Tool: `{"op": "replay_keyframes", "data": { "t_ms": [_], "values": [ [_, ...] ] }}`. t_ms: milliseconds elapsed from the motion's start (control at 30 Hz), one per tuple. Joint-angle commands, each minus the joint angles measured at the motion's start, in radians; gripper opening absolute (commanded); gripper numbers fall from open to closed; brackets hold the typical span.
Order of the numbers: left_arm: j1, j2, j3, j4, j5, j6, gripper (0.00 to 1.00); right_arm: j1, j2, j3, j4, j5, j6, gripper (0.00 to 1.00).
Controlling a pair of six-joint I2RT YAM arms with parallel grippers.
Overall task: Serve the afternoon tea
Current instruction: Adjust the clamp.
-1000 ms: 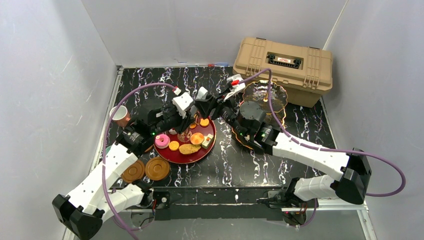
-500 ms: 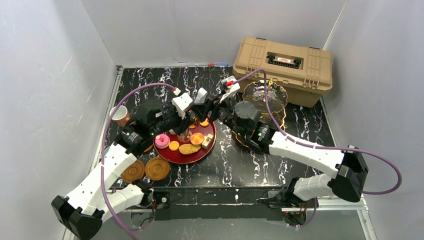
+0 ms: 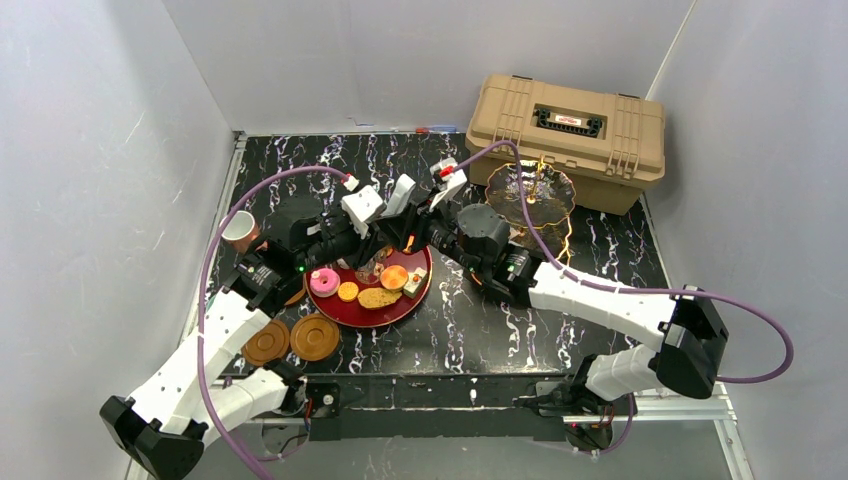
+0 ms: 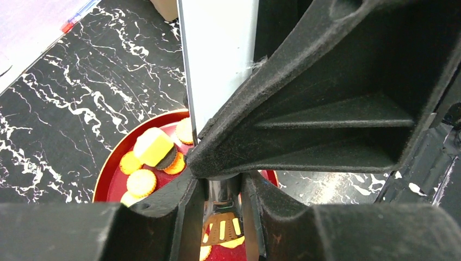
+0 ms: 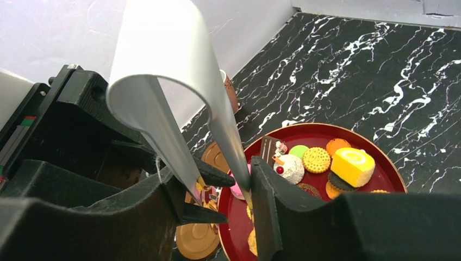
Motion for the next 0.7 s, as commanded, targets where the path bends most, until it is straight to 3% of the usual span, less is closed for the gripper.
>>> {"op": "replay_keyframes", "data": {
  "t_ms": [0, 200, 367, 467, 567, 667],
  "values": [
    [0.000, -0.026, 0.039, 0.025, 0.073, 0.014, 0.03, 0.007, -0.014, 0.022, 0.069, -0.029, 0.002, 0.49],
    [0.000, -0.025, 0.047, -0.020, 0.161, 0.024, 0.04, 0.007, 0.016, 0.038, 0.074, -0.070, -0.018, 0.50],
    [0.000, -0.031, 0.044, -0.041, 0.200, 0.036, 0.01, 0.007, 0.030, 0.012, 0.096, -0.066, -0.009, 0.63],
    [0.000, -0.033, 0.045, -0.048, 0.213, 0.032, 0.01, 0.007, 0.031, 0.002, 0.103, -0.049, -0.005, 0.66],
    [0.000, -0.035, 0.045, -0.053, 0.207, 0.040, 0.01, 0.007, 0.024, -0.007, 0.109, -0.036, -0.003, 0.63],
    [0.000, -0.037, 0.044, -0.054, 0.201, 0.048, 0.02, 0.007, 0.020, -0.007, 0.110, -0.034, -0.004, 0.50]
  ]
}}
